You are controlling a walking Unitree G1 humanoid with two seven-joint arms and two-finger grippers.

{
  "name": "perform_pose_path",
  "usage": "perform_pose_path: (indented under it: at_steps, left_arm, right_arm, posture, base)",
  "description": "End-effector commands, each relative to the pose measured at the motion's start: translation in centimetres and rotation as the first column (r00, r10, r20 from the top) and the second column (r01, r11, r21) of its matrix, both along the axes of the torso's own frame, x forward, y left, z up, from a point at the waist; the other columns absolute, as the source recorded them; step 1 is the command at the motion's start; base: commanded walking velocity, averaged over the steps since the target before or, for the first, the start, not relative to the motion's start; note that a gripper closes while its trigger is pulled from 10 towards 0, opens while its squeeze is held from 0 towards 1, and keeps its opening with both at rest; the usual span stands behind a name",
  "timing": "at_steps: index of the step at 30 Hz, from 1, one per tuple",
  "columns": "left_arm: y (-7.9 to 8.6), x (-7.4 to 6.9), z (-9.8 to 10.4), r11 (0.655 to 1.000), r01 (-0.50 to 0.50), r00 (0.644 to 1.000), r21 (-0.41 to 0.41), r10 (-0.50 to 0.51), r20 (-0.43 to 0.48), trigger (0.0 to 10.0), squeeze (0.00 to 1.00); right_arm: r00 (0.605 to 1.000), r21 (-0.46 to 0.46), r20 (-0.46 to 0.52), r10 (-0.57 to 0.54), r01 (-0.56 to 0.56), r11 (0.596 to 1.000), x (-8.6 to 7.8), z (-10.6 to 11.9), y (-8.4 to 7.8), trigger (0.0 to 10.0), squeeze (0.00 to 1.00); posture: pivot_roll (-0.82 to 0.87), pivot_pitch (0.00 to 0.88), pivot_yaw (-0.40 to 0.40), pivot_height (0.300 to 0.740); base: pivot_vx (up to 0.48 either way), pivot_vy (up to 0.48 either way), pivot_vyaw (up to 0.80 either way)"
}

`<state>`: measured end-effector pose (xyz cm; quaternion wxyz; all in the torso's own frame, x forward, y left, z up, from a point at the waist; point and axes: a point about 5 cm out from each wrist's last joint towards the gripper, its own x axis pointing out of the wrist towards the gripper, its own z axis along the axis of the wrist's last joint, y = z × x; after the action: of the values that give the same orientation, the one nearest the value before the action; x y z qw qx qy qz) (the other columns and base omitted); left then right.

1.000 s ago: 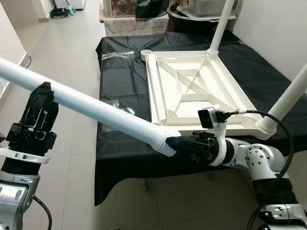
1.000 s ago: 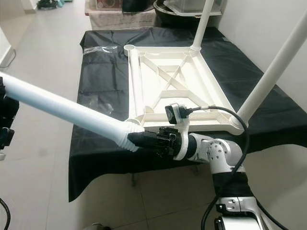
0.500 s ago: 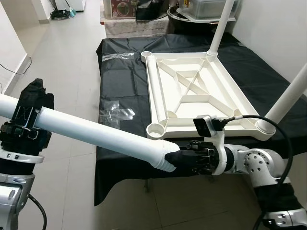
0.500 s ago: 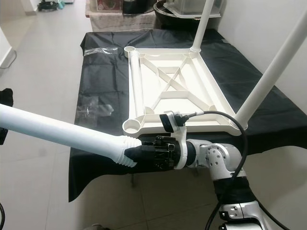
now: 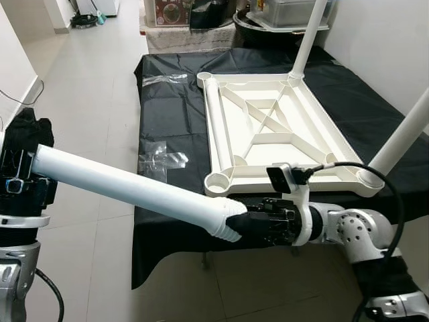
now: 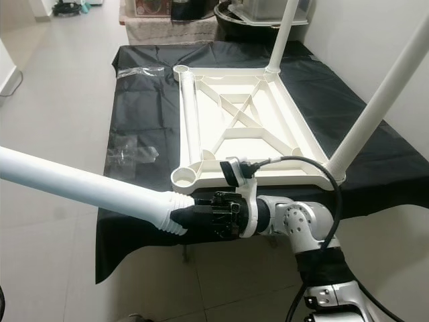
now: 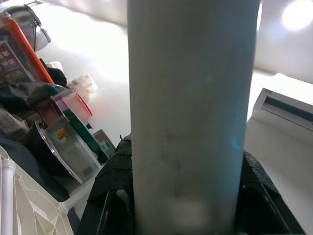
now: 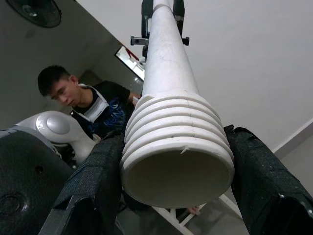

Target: Building children table

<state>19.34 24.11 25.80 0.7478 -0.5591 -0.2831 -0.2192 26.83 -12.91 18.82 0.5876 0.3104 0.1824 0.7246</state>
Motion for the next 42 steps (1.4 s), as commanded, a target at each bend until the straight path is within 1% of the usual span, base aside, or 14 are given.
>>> perform_pose_path:
  at_steps: [1,9,11,12,14,15,18,19,20,21,22,36,42]
  left_arm:
    - [0.0,0.1,-0.4,0.999,-0.005,1.000,-0.037,0.004,-0.012,0.0,0.00]
    - [-0.3,0.3,-1.0,0.999,0.001,0.999,-0.033,-0.003,-0.045,0.0,0.00]
    - [-0.5,0.5,-1.2,0.999,0.012,0.998,-0.035,-0.014,-0.055,0.0,0.00]
    - [-0.6,0.7,-1.2,0.999,0.018,0.998,-0.035,-0.020,-0.055,0.0,0.00]
    - [-0.6,0.7,-1.2,0.999,0.022,0.998,-0.034,-0.024,-0.055,0.0,0.00]
    - [-0.8,0.8,-1.2,0.999,0.026,0.998,-0.031,-0.028,-0.056,0.0,0.00]
    - [-1.0,0.9,-1.3,0.999,0.036,0.998,-0.020,-0.037,-0.057,0.0,0.00]
    - [-1.2,1.0,-1.4,0.999,0.038,0.996,-0.002,-0.038,-0.075,0.0,0.00]
    - [-1.2,1.0,-1.4,0.999,0.038,0.996,-0.002,-0.038,-0.075,0.0,0.00]
    - [-1.3,1.2,-1.4,0.999,0.043,0.994,0.014,-0.042,-0.097,10.0,0.00]
    - [-1.5,1.4,-1.6,0.998,0.046,0.992,0.035,-0.042,-0.118,10.0,0.00]
    - [-1.5,1.4,-1.6,0.999,0.036,0.992,0.038,-0.032,-0.121,10.0,0.00]
    - [-1.3,1.6,-1.3,0.999,0.029,0.993,0.024,-0.026,-0.115,10.0,0.00]
  right_arm:
    - [1.000,0.012,0.009,0.004,-0.004,1.000,0.0,0.0,0.4,0.0,0.00]
    - [1.000,0.020,0.021,-0.010,0.010,1.000,-0.1,0.0,0.7,0.0,0.00]
    - [0.999,0.024,0.021,-0.040,0.040,0.999,0.2,-0.1,0.9,0.0,0.00]
    - [0.998,0.016,0.025,-0.064,0.063,0.998,0.4,-0.2,1.0,3.6,0.00]
    - [0.996,0.009,0.027,-0.079,0.079,0.997,0.6,-0.3,1.0,3.6,0.00]
    - [0.996,0.010,0.029,-0.084,0.084,0.996,0.7,-0.3,1.0,10.0,0.00]
    - [0.995,0.023,0.025,-0.092,0.091,0.996,0.8,-0.1,1.0,10.0,0.00]
    - [0.995,0.022,0.024,-0.097,0.097,0.995,0.9,-0.2,1.0,10.0,0.00]
    - [0.995,0.022,0.024,-0.097,0.097,0.995,0.9,-0.2,1.0,10.0,0.00]
    - [0.995,0.023,0.022,-0.099,0.099,0.995,1.0,-0.2,1.0,10.0,0.51]
    - [0.995,0.026,0.016,-0.101,0.101,0.995,1.0,-0.2,1.1,10.0,1.00]
    - [0.993,0.021,0.015,-0.115,0.115,0.993,1.0,-0.4,0.9,10.0,1.00]
    - [0.990,0.002,0.006,-0.139,0.139,0.990,1.3,-0.9,0.5,10.0,1.00]
  posture:
    - [0.04,0.105,-0.038,0.740]
    - [0.02,0.094,-0.022,0.740]
    - [0.02,0.083,-0.012,0.740]
    - [0.02,0.083,-0.012,0.740]
    - [0.02,0.080,-0.011,0.740]
    - [0.02,0.080,-0.011,0.740]
    - [0.02,0.075,-0.010,0.740]
    - [0.02,0.072,-0.006,0.740]
    - [0.02,0.072,-0.006,0.740]
    - [0.02,0.072,-0.006,0.740]
    - [0.02,0.065,-0.008,0.740]
    - [0.02,0.056,-0.010,0.740]
    - [0.02,0.052,-0.009,0.740]
  base:
    - [0.000,0.000,0.00]
    - [0.000,0.000,0.00]
    - [0.000,0.000,0.00]
    - [0.000,0.000,0.00]
    - [0.000,0.000,0.00]
    - [0.000,0.000,0.00]
    - [0.000,0.000,0.00]
    - [0.000,0.000,0.00]
    - [0.000,0.000,0.00]
    - [0.000,0.000,0.00]
    - [0.000,0.000,0.00]
    - [0.000,0.000,0.00]
    - [0.000,0.000,0.00]
